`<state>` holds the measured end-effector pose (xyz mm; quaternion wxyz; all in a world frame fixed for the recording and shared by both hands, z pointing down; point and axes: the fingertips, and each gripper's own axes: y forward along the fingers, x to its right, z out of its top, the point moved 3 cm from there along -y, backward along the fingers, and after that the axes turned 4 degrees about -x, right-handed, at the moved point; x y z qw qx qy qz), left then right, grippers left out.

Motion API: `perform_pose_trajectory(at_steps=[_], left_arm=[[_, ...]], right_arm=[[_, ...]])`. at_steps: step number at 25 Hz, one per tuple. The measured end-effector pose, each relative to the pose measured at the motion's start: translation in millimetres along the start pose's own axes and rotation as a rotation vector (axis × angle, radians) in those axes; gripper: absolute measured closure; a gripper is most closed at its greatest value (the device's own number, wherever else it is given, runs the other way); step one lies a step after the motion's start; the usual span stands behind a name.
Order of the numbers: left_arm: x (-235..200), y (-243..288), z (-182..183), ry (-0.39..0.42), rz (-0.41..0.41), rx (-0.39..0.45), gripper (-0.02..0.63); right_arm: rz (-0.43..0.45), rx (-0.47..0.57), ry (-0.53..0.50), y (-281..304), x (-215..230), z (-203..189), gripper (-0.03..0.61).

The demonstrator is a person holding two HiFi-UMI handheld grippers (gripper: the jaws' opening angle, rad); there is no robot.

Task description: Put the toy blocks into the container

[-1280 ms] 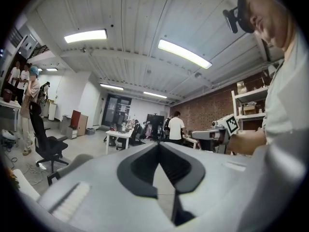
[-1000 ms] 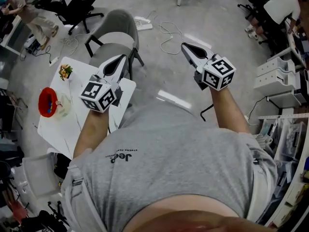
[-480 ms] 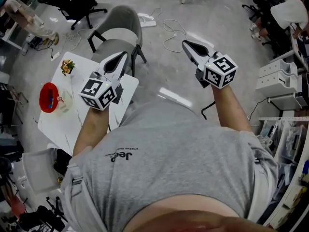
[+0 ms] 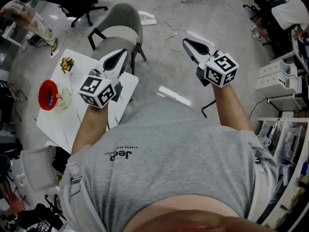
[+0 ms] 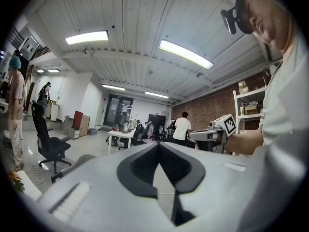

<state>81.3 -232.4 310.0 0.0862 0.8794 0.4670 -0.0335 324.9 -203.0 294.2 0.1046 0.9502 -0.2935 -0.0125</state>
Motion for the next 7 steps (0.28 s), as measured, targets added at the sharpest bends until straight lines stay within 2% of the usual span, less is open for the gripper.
perform_pose_trajectory(at_steps=[7], left_arm=[[0.0,0.2,0.0,0.002,-0.001,0.003,0.555]], right_arm=[[0.005,0.006,-0.009,1.5,-0.6,1.1,0.577]])
